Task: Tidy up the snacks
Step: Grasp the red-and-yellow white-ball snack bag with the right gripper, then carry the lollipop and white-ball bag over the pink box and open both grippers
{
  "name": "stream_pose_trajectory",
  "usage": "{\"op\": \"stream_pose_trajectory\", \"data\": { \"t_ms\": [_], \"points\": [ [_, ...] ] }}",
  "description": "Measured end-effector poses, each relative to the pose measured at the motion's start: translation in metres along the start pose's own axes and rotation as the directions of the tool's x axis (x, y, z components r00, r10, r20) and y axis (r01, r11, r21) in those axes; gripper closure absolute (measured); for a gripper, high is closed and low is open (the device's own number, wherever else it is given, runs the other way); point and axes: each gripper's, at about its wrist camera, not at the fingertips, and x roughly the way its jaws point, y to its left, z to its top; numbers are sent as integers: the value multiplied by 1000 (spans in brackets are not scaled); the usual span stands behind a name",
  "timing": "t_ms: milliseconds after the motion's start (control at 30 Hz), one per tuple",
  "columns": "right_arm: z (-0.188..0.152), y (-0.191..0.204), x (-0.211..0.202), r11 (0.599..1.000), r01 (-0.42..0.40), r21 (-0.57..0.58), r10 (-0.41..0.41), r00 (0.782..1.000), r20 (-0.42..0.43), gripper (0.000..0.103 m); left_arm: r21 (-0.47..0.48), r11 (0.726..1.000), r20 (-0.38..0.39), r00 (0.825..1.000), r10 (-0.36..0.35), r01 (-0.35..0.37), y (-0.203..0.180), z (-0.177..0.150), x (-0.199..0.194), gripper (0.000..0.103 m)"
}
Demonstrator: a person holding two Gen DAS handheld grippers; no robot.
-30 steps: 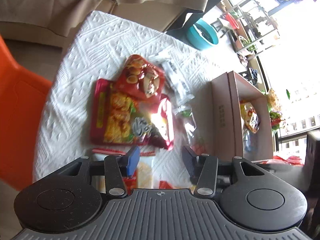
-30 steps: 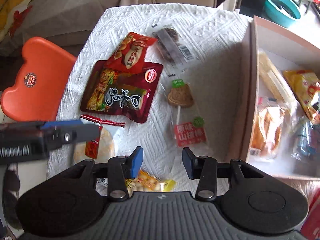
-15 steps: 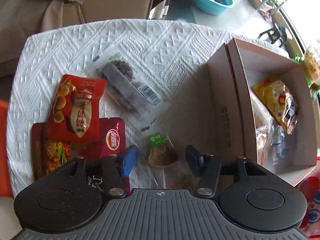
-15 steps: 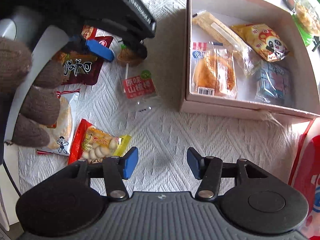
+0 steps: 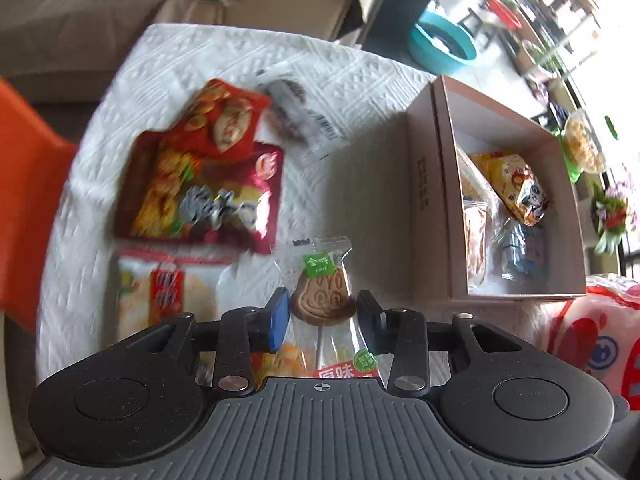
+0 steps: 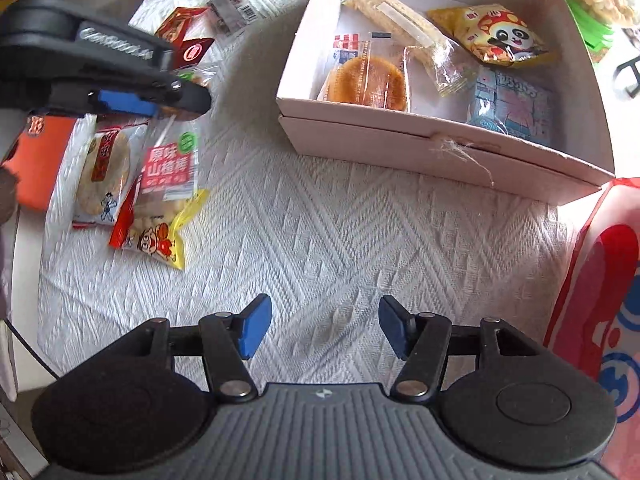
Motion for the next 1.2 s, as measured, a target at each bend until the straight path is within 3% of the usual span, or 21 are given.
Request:
{"op": "stream_pose_trajectory", "data": {
  "t_ms": [100,300,433,600,700,900,1033,1200],
  "points": [
    [-2,5,-6,996,-14,-89,15,1000,7,43,-163,987,38,999,16,-10,27,-45,-25,61],
    [11,37,-3,981,-96,-171,102,994,26,43,-435,899,28,997,73,-53,68,-131,-39,61],
    [29,78,7,976,-104,-192,116,992,50,43,-508,860,23,996,82,-60,81,-167,-47,61],
    [55,130,24,942,-76,-328,120,986,116,43,-570,821,44,996,76,-37,91,-195,-55,61],
    [67,142,43,928,-113,-356,137,990,43,43,-594,804,58,996,73,-25,97,-205,-57,61],
    [37,123,38,889,-217,-403,199,976,-87,43,-583,813,46,998,47,-12,106,-204,-49,61],
    [15,119,24,883,-152,-443,160,987,-20,42,-523,852,23,999,49,-30,101,-196,-44,61],
    [26,138,44,917,-84,-389,94,996,5,34,-465,885,-21,999,34,-39,97,-186,-40,61]
  ]
}}
